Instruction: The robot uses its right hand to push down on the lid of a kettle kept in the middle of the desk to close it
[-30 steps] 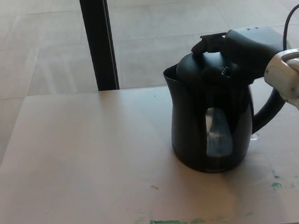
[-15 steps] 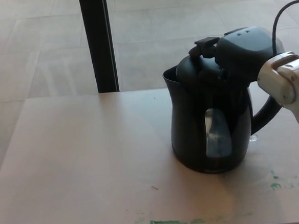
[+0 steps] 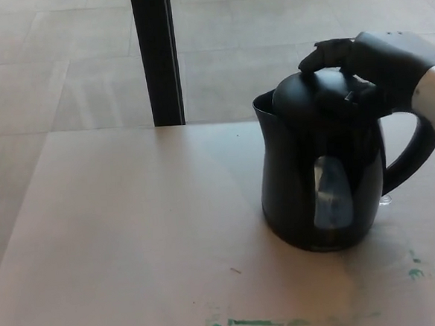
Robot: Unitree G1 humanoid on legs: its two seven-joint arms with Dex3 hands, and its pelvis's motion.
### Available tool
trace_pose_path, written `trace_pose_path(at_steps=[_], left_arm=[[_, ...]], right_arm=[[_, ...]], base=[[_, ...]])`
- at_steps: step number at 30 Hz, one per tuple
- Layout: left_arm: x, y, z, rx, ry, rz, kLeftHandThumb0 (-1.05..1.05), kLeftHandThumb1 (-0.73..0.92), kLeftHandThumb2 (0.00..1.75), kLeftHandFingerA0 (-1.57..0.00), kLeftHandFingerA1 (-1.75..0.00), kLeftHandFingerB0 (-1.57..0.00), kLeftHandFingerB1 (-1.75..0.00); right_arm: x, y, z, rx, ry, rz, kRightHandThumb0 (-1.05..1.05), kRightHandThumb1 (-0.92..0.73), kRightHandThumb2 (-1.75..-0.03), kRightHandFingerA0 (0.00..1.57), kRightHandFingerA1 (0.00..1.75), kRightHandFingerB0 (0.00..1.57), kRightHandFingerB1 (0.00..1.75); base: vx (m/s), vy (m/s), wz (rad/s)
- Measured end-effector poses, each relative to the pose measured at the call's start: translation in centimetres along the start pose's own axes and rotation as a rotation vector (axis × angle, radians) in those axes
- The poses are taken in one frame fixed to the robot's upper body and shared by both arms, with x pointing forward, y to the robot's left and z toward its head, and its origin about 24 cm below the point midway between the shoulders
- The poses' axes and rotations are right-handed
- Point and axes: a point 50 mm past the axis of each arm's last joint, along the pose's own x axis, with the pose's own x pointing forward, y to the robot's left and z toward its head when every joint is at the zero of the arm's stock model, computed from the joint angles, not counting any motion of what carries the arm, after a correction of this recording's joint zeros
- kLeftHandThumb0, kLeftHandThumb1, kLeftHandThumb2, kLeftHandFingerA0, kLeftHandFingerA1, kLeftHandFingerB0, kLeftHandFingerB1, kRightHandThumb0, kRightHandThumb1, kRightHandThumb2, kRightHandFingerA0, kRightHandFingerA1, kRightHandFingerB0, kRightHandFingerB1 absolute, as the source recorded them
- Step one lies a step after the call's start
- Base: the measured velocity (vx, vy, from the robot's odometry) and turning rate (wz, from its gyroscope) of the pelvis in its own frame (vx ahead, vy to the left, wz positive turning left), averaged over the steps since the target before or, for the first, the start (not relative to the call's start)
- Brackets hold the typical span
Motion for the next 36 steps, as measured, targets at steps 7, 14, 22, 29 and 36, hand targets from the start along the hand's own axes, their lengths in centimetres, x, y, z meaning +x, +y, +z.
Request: trace_pose_path(at_steps=[7,14,22,29,36], left_arm=[[0.0,0.1,-0.1,-0.003,0.001,0.002,-0.83,0.90,0.67,-0.52,-0.47,-0.40,-0.41],[-0.1,0.2,-0.3,-0.003,0.007,0.006,-0.85,0.91,0.68,-0.52,-0.45,-0.38,-0.39],[-0.3,0.4,-0.8,-0.004,0.019,0.012,-0.83,0.72,1.08,-0.44,-0.58,-0.33,-0.51],[-0.4,0.6,-1.1,-0.004,0.027,0.017,-0.80,0.70,1.06,-0.44,-0.59,-0.34,-0.52],[-0.6,1.0,-1.6,-0.009,0.039,0.026,-0.85,0.90,0.67,-0.51,-0.47,-0.40,-0.40]], right_arm=[[-3.4,-0.3,-3.3,0.182,0.027,-0.066,-0.54,-0.71,-0.61,0.55,0.51,0.53,0.41],[-6.8,-1.3,-6.3,0.287,0.078,-0.155,-0.49,-0.73,-0.61,0.55,0.48,0.45,0.41],[-13.0,-3.6,-12.6,0.364,0.292,-0.317,-0.62,-0.68,-0.60,0.67,0.68,0.60,0.47],[-18.7,-4.6,-16.6,0.446,0.452,-0.460,-0.69,-0.65,-0.60,0.76,0.79,0.69,0.55],[-26.1,-2.9,-20.4,0.565,0.657,-0.584,-0.87,-0.65,-0.60,0.77,0.78,0.73,0.62]], base=[[-0.01,0.000,0.03],[-0.02,-0.002,0.06],[-0.01,-0.001,-0.01],[0.00,0.000,0.00],[0.00,0.000,0.00]])
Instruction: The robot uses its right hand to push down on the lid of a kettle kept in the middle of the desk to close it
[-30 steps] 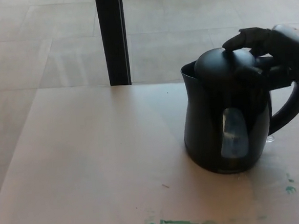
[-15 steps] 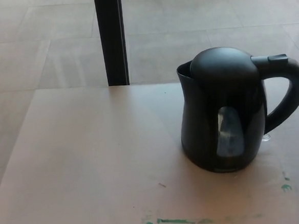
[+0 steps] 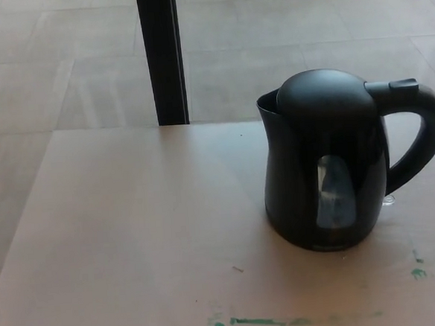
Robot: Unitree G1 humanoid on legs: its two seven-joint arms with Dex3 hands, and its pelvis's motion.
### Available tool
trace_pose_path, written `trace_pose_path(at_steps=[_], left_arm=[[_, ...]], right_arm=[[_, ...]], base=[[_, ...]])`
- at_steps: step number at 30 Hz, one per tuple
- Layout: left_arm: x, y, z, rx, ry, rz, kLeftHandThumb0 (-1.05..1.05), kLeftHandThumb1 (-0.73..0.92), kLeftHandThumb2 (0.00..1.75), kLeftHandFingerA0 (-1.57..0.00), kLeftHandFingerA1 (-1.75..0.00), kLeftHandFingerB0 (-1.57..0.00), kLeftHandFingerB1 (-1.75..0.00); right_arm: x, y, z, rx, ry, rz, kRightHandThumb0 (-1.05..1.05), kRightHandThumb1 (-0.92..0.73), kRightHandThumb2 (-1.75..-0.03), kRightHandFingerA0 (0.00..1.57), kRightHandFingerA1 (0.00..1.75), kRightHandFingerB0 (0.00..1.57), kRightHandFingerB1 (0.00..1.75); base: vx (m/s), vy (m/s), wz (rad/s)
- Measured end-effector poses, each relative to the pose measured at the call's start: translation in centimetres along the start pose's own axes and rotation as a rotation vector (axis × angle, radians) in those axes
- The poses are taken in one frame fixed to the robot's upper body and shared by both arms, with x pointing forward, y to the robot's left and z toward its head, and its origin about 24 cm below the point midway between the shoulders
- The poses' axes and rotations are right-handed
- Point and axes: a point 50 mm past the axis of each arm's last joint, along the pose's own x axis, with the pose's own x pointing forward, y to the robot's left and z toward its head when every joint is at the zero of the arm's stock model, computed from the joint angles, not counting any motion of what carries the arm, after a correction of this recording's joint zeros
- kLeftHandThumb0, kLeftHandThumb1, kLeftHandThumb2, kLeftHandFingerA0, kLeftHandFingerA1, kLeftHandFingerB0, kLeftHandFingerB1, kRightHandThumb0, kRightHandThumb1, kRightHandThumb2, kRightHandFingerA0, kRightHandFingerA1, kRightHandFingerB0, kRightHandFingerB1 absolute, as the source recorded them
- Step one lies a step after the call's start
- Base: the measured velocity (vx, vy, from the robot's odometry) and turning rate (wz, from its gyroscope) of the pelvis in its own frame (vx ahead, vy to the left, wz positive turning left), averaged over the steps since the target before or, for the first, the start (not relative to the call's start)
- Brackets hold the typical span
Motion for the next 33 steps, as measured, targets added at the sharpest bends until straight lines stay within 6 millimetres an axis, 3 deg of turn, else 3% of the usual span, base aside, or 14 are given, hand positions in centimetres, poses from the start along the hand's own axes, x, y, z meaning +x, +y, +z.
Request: trace_pose_path(at_steps=[1,6,8,9,10,15,16,17,19,23,24,25,29,33], left_arm=[[0.0,0.0,0.0,-0.001,0.001,0.001,-0.85,0.90,0.68,-0.49,-0.47,-0.39,-0.39],[-0.1,0.2,-0.2,-0.007,0.002,0.006,-0.85,0.90,0.67,-0.47,-0.47,-0.39,-0.40],[-0.1,0.2,-0.2,-0.011,0.003,0.008,-0.86,0.92,0.68,-0.50,-0.45,-0.38,-0.39],[-0.1,0.2,-0.2,-0.008,0.002,0.008,-0.81,0.72,1.10,-0.43,-0.56,-0.33,-0.51],[-0.1,0.2,-0.3,-0.005,0.003,0.008,-0.84,0.91,0.68,-0.53,-0.46,-0.41,-0.40],[-0.1,0.2,-0.2,-0.004,0.002,0.008,-0.84,0.91,0.68,-0.49,-0.46,-0.39,-0.39],[-0.1,0.2,-0.3,-0.004,0.003,0.008,-0.88,0.80,0.75,-0.46,-0.49,-0.35,-0.41],[-0.1,0.2,-0.3,-0.005,0.003,0.009,-0.87,0.78,0.77,-0.45,-0.49,-0.34,-0.42],[-0.1,0.2,-0.2,-0.017,-0.003,0.009,-0.82,0.91,0.68,-0.49,-0.45,-0.40,-0.39],[0.0,0.0,-0.1,-0.024,-0.008,0.008,-0.84,0.91,0.67,-0.51,-0.47,-0.41,-0.39],[0.0,-0.1,0.0,-0.027,-0.010,0.006,-0.85,0.90,0.67,-0.50,-0.46,-0.39,-0.39],[0.1,-0.2,0.0,-0.028,-0.011,0.003,-0.84,0.91,0.67,-0.51,-0.47,-0.40,-0.39],[0.2,-0.4,-0.1,-0.030,-0.009,-0.001,-0.85,0.92,0.68,-0.52,-0.46,-0.41,-0.39],[0.2,-0.4,-0.1,-0.029,-0.008,-0.001,-0.87,0.92,0.68,-0.50,-0.46,-0.39,-0.39]], right_arm=[[-0.7,-0.6,-1.3,0.012,0.040,-0.020,-0.82,-0.48,-0.98,0.75,0.80,0.67,0.67],[-5.1,-3.3,-6.7,0.053,0.210,-0.122,-0.76,-0.65,-0.59,0.79,0.84,0.73,0.66],[-6.9,-3.4,-8.9,0.079,0.275,-0.147,-0.76,-0.48,-0.97,0.79,0.87,0.72,0.72],[-7.6,-3.3,-9.6,0.088,0.298,-0.154,-0.75,-0.48,-0.98,0.75,0.84,0.69,0.71],[-8.5,-3.1,-10.7,0.105,0.334,-0.161,-0.79,-0.46,-0.97,0.82,0.90,0.70,0.71],[-12.4,-1.4,-14.5,0.147,0.462,-0.178,-0.78,-0.63,-0.59,0.80,0.91,0.75,0.69],[-13.0,-0.9,-14.9,0.153,0.480,-0.179,-0.75,-0.48,-0.98,0.80,0.91,0.71,0.76],[-13.6,-0.5,-15.4,0.159,0.495,-0.180,-0.81,-0.63,-0.59,0.80,0.90,0.70,0.69],[-14.7,0.2,-16.2,0.176,0.524,-0.188,-0.85,-0.44,-0.97,0.77,0.92,0.67,0.77],[-16.3,1.5,-17.2,0.217,0.557,-0.198,-0.80,-0.61,-0.59,0.82,0.93,0.68,0.74],[-16.7,1.9,-17.5,0.233,0.569,-0.208,-0.77,-0.45,-0.97,0.80,0.93,0.67,0.78],[-17.1,2.2,-17.7,0.246,0.579,-0.216,-0.85,-0.60,-0.59,0.79,0.98,0.69,0.78],[-18.4,3.7,-18.6,0.301,0.619,-0.223,-0.77,-0.40,-0.95,0.87,0.99,0.75,0.81],[-19.6,5.1,-19.2,0.336,0.665,-0.209,-0.84,-0.61,-0.60,0.75,0.99,0.68,0.81]], base=[[0.00,0.000,0.00],[0.00,0.000,0.00],[0.00,0.000,0.00],[0.00,0.000,0.00],[0.00,0.000,0.00],[0.00,0.000,0.00],[0.00,0.000,0.00],[0.00,0.000,0.00],[0.00,0.000,0.00],[0.00,0.000,0.00],[0.00,0.000,0.00],[0.00,0.000,0.00],[0.00,0.000,0.00],[0.00,0.000,0.00]])
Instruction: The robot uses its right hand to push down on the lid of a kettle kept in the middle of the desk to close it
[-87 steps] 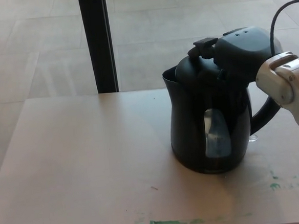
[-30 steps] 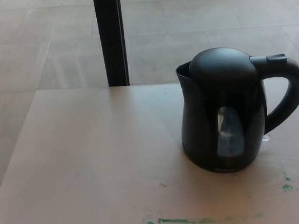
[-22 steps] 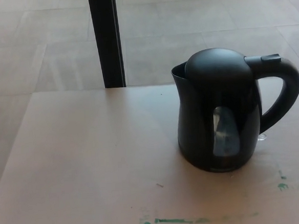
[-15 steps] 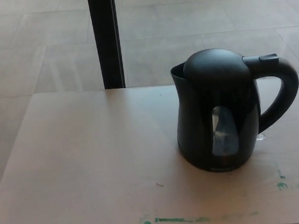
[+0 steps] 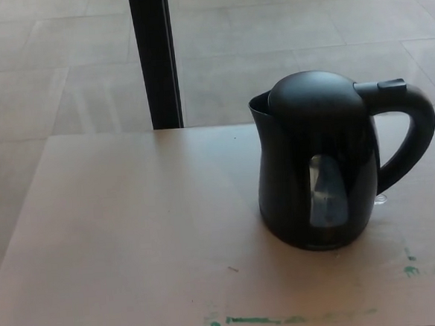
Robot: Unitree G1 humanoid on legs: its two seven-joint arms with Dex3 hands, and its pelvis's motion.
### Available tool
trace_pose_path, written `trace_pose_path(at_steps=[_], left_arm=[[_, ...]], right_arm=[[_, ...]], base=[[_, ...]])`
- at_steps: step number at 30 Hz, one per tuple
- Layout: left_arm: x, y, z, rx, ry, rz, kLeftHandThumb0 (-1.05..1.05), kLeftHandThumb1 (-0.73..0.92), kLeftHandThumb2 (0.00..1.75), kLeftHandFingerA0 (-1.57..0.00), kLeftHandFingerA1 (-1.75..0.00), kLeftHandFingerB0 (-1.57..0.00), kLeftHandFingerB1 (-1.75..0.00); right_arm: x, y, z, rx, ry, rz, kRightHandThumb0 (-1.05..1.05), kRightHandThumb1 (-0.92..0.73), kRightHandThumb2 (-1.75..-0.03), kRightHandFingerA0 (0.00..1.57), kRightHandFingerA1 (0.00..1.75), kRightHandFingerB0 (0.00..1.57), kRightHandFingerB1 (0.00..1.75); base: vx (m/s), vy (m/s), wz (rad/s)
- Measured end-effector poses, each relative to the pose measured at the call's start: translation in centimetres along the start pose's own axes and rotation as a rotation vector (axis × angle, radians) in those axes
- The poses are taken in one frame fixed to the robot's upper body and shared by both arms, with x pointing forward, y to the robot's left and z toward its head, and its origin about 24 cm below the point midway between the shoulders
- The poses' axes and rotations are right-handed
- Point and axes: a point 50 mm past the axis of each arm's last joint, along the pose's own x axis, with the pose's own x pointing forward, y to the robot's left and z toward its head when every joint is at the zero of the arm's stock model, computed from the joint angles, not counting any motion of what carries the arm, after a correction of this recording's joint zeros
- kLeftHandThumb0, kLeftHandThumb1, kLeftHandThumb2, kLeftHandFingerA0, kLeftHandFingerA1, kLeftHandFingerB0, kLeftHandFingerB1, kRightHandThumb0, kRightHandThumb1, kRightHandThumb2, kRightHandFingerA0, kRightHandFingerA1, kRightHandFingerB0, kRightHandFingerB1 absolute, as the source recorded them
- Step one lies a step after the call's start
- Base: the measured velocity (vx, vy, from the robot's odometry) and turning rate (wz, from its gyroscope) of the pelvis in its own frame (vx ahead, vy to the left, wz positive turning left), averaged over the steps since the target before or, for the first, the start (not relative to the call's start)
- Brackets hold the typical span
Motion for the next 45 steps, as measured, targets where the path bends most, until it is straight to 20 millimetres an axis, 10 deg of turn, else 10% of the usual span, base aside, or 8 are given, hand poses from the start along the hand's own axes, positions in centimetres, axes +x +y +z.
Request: trace_pose_path(at_steps=[9,11,15,16,32,37,38,45], left_arm=[[0.1,-0.1,0.2,0.002,-0.004,-0.003,-0.82,0.73,1.10,-0.44,-0.56,-0.33,-0.51],[0.1,-0.1,0.1,0.012,-0.003,-0.005,-0.85,0.91,0.65,-0.53,-0.44,-0.41,-0.38],[0.0,-0.1,0.1,0.013,-0.001,-0.004,-0.85,0.70,1.09,-0.44,-0.57,-0.34,-0.50],[0.0,-0.1,0.1,0.011,-0.002,-0.004,-0.86,0.90,0.67,-0.51,-0.46,-0.40,-0.38],[0.2,-0.5,0.3,0.014,-0.010,-0.013,-0.82,0.72,1.08,-0.47,-0.58,-0.36,-0.52],[0.4,-0.9,0.9,0.010,-0.025,-0.020,-0.89,0.92,0.68,-0.54,-0.46,-0.40,-0.39],[0.5,-1.0,0.9,0.009,-0.027,-0.021,-0.83,0.72,1.11,-0.46,-0.58,-0.34,-0.51],[0.6,-1.2,1.2,0.010,-0.034,-0.025,-0.87,0.92,0.69,-0.54,-0.47,-0.41,-0.39]], right_arm=[[-0.2,0.5,-1.1,0.037,0.063,0.018,-0.79,-0.56,-0.59,0.85,0.96,0.67,0.78],[-0.3,0.7,-1.3,0.040,0.074,0.028,-0.75,-0.56,-0.57,0.86,0.97,0.68,0.79],[-0.4,1.1,-1.8,0.045,0.092,0.049,-0.73,-0.56,-0.57,0.90,0.96,0.74,0.77],[-0.5,1.2,-1.9,0.044,0.095,0.054,-0.74,-0.56,-0.57,0.89,0.96,0.70,0.73],[-0.8,2.4,-2.4,0.019,0.125,0.117,-0.74,-0.54,-0.57,0.88,0.94,0.68,0.72],[-0.7,2.6,-2.3,0.018,0.121,0.126,-0.72,-0.55,-0.56,0.90,0.93,0.72,0.73],[-0.7,2.7,-2.2,0.018,0.119,0.127,-0.73,-0.40,-0.92,0.87,0.92,0.65,0.74],[-0.6,3.2,-2.1,-0.002,0.116,0.156,-0.78,-0.55,-0.57,0.87,0.91,0.65,0.73]], base=[[0.00,0.000,0.00],[0.00,0.000,0.00],[0.00,0.000,0.00],[0.00,0.000,0.00],[0.00,0.000,0.00],[0.00,0.000,0.00],[0.00,0.000,0.00],[0.00,0.000,0.00]])
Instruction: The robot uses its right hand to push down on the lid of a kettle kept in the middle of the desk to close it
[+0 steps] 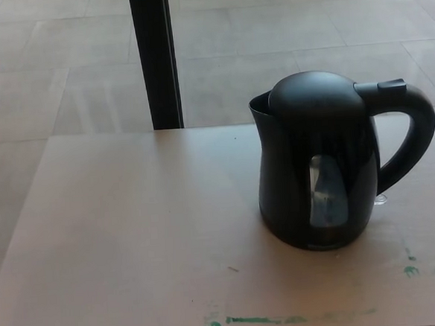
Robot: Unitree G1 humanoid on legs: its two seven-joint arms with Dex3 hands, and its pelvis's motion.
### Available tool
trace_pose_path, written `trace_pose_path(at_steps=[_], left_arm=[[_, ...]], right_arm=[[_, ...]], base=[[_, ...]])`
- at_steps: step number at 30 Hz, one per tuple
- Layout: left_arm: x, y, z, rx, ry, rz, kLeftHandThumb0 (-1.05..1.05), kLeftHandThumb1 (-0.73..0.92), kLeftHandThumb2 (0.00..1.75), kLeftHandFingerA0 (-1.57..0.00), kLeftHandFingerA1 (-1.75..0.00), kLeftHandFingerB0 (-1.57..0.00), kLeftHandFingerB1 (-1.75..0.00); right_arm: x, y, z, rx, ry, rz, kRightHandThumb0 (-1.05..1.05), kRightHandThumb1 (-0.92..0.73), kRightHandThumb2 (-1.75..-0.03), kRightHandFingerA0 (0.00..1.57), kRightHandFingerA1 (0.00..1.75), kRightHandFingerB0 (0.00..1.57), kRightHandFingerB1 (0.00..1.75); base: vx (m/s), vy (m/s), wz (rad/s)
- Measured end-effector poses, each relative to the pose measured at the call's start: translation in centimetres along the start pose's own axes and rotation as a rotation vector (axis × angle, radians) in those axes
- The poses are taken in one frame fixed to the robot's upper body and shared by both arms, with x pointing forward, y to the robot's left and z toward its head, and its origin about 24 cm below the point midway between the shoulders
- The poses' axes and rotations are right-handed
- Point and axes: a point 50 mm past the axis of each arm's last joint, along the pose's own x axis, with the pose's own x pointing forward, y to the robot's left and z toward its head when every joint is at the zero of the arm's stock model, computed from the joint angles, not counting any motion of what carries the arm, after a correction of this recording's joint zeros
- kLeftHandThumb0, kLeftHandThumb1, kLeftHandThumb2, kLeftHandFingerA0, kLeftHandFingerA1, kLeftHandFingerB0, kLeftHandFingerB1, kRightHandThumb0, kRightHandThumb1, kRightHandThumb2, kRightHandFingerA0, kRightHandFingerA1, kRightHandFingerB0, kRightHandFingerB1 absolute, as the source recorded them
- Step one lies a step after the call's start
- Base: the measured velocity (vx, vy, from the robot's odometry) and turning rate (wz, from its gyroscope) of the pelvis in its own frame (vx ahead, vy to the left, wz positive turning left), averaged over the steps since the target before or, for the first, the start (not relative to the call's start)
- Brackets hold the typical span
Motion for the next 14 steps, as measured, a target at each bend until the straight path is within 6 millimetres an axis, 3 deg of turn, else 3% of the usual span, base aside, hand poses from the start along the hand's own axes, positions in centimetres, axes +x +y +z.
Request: trace_pose_path(at_steps=[1,2,4,5,10,11,12,14], left_arm=[[0.01,-0.01,0.01,0.000,0.000,0.000,-0.85,0.73,1.11,-0.45,-0.58,-0.34,-0.52],[0.02,-0.05,0.04,0.000,-0.001,-0.001,-0.83,0.71,1.10,-0.44,-0.58,-0.30,-0.50],[0.05,-0.09,0.09,-0.003,-0.003,-0.002,-0.84,0.72,1.09,-0.46,-0.58,-0.36,-0.52],[0.06,-0.10,0.11,-0.003,-0.003,-0.002,-0.86,0.92,0.67,-0.50,-0.47,-0.39,-0.39],[0.05,-0.08,0.12,-0.009,-0.005,-0.002,-0.88,0.91,0.68,-0.54,-0.48,-0.40,-0.39],[0.05,-0.08,0.13,-0.010,-0.006,-0.002,-0.86,0.72,1.10,-0.47,-0.59,-0.35,-0.52],[0.06,-0.09,0.16,-0.011,-0.007,-0.002,-0.87,0.91,0.68,-0.52,-0.49,-0.38,-0.39],[0.10,-0.16,0.27,-0.012,-0.010,-0.003,-0.87,0.91,0.68,-0.52,-0.49,-0.38,-0.39]], right_arm=[[0.01,0.03,0.10,-0.003,-0.005,0.003,-0.78,-0.55,-0.57,0.88,0.91,0.64,0.73],[0.03,0.08,0.23,-0.005,-0.010,0.005,-0.78,-0.54,-0.58,0.86,0.92,0.62,0.73],[0.08,0.15,0.43,-0.007,-0.019,0.010,-0.79,-0.51,-0.57,0.87,0.91,0.62,0.73],[0.13,0.21,0.51,-0.003,-0.021,0.010,-0.78,-0.53,-0.57,0.89,0.93,0.63,0.73],[0.19,0.36,0.48,-0.003,-0.017,0.015,-0.79,-0.55,-0.57,0.87,0.91,0.63,0.74],[0.18,0.39,0.45,-0.005,-0.015,0.017,-0.77,-0.55,-0.57,0.87,0.91,0.62,0.73],[0.18,0.40,0.43,-0.005,-0.014,0.018,-0.80,-0.52,-0.60,0.86,0.89,0.59,0.74],[0.19,0.41,0.44,-0.004,-0.014,0.018,-0.80,-0.52,-0.60,0.86,0.89,0.59,0.74]], base=[[0.00,0.000,0.00],[0.00,0.000,0.00],[0.00,0.000,0.00],[0.00,0.000,0.00],[0.00,0.000,0.00],[0.00,0.000,0.00],[0.00,0.000,0.00],[0.00,0.000,0.00]])
